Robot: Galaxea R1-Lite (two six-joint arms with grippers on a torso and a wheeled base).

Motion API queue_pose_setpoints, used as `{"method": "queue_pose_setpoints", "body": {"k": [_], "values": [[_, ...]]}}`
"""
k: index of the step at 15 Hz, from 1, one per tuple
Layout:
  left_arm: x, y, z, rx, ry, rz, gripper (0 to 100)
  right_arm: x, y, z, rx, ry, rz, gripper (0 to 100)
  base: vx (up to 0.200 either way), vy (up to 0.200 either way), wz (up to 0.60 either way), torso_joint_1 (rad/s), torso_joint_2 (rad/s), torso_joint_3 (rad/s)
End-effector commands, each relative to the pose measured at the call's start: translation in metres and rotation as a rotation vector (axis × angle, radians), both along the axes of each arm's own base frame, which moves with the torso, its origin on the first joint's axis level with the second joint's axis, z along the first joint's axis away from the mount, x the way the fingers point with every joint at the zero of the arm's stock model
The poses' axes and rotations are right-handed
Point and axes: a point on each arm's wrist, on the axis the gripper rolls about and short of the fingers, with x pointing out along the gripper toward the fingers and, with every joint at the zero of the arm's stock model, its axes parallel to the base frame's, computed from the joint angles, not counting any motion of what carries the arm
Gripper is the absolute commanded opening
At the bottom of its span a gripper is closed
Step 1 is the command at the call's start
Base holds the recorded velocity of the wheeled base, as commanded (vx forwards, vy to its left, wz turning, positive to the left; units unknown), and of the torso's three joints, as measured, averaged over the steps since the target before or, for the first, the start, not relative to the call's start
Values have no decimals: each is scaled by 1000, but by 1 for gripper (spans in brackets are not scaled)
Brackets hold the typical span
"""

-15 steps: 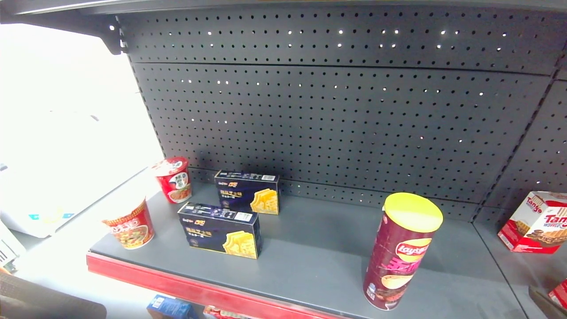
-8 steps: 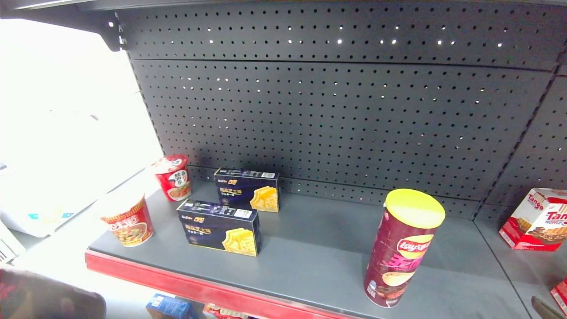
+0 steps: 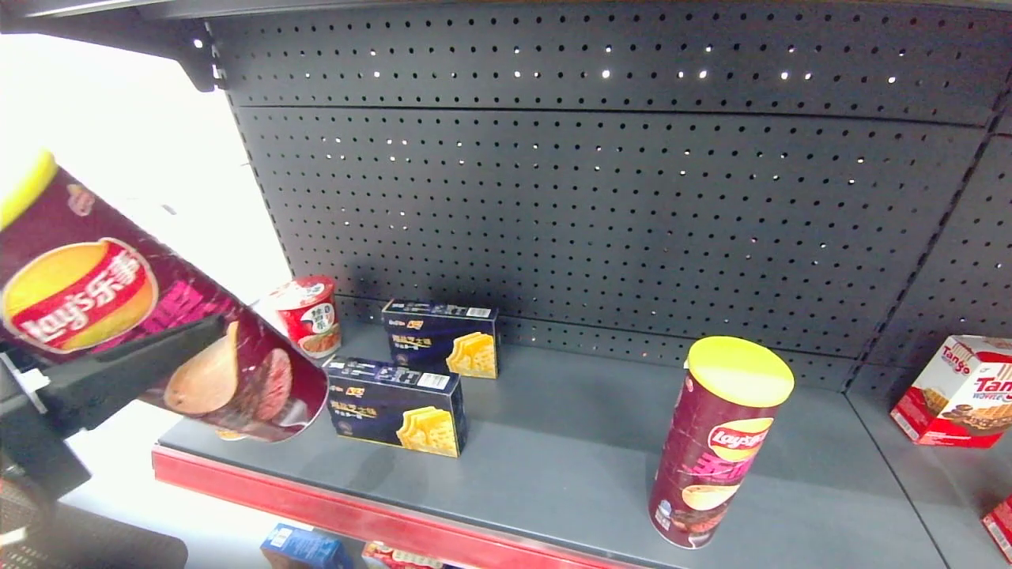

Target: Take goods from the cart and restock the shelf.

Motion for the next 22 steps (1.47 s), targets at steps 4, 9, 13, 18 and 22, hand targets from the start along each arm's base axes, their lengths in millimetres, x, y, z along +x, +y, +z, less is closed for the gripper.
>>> {"method": "queue_pose_setpoints", "body": {"k": [4, 9, 13, 18, 22], "values": [[35, -9, -11, 27, 89, -16, 0, -32, -1, -1, -103, 11, -173, 100, 0, 0, -150, 1, 1, 3], [40, -12, 5, 16, 43, -22, 0, -49, 0, -14, -104, 27, -156, 100, 0, 0, -360, 0, 2, 2], [41, -12, 7, 15, 40, -25, 0, -49, 0, -14, -104, 21, -157, 100, 0, 0, 0, 0, 0, 0], [40, -11, 3, 18, 52, -16, 0, -49, 0, -14, -104, 19, -154, 100, 0, 0, -360, 1, -1, 2], [39, -11, 6, 15, 38, -19, 0, -50, -1, -14, -98, 15, -119, 100, 0, 0, 0, 0, 0, 0]]}}
